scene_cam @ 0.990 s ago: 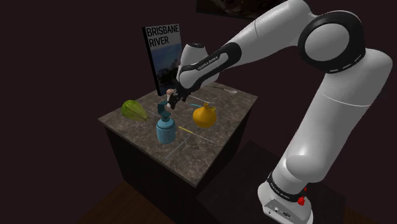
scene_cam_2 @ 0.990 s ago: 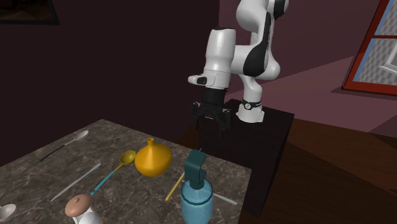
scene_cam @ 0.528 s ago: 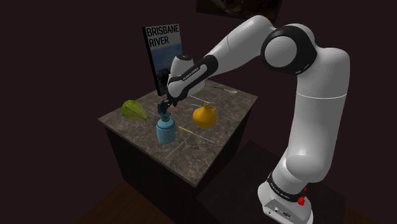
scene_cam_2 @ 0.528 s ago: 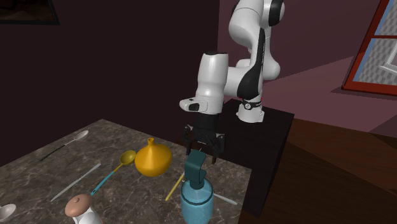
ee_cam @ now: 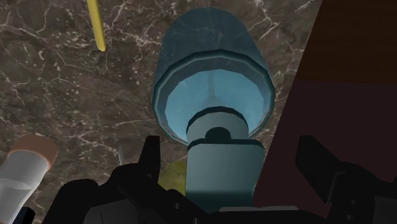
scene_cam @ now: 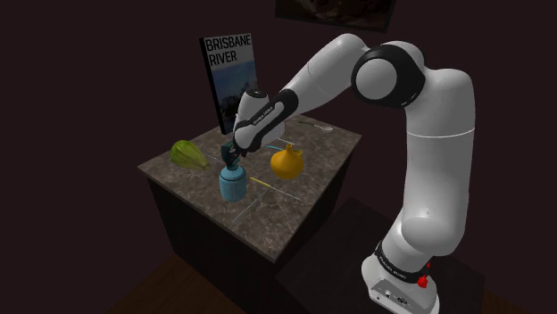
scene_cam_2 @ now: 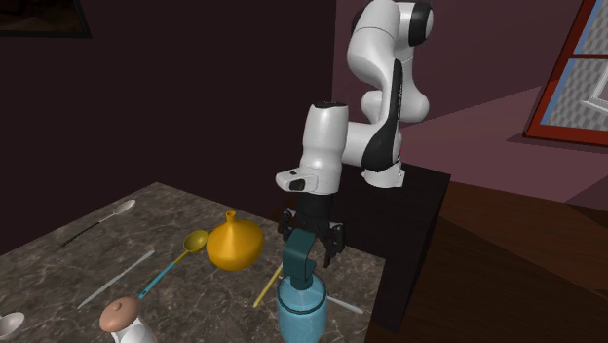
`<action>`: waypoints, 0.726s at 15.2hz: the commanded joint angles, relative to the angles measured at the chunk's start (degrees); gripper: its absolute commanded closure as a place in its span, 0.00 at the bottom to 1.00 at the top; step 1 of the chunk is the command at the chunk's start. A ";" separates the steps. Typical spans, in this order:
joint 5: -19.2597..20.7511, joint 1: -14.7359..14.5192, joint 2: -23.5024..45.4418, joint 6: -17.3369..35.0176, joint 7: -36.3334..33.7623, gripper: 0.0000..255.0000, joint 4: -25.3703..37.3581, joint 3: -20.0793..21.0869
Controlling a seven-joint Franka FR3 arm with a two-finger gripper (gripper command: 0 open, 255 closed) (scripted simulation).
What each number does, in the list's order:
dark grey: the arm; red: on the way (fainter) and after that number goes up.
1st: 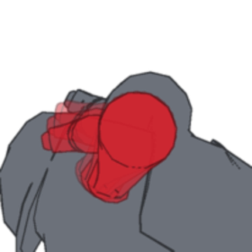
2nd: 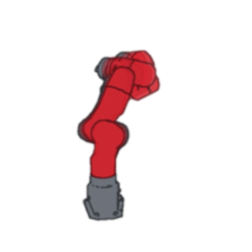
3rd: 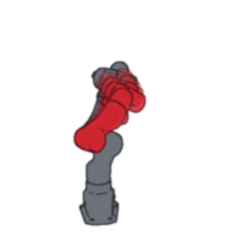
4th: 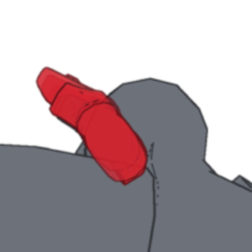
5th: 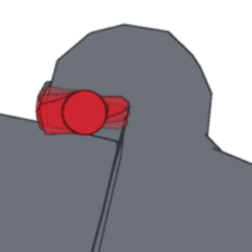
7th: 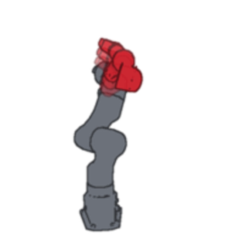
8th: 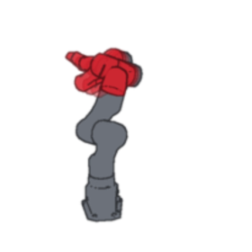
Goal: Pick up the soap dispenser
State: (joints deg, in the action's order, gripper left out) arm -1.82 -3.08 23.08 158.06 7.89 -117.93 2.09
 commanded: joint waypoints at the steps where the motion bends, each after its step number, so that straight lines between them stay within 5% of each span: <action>1: -0.06 0.12 0.41 0.46 0.16 0.00 -0.01 0.02; 2: -0.08 0.17 0.28 0.40 0.22 1.00 -0.09 0.03; 11: -0.06 0.12 0.41 0.45 0.16 1.00 -0.01 0.02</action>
State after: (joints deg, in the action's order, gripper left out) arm -1.90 -2.93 23.40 158.52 8.08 -117.91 2.10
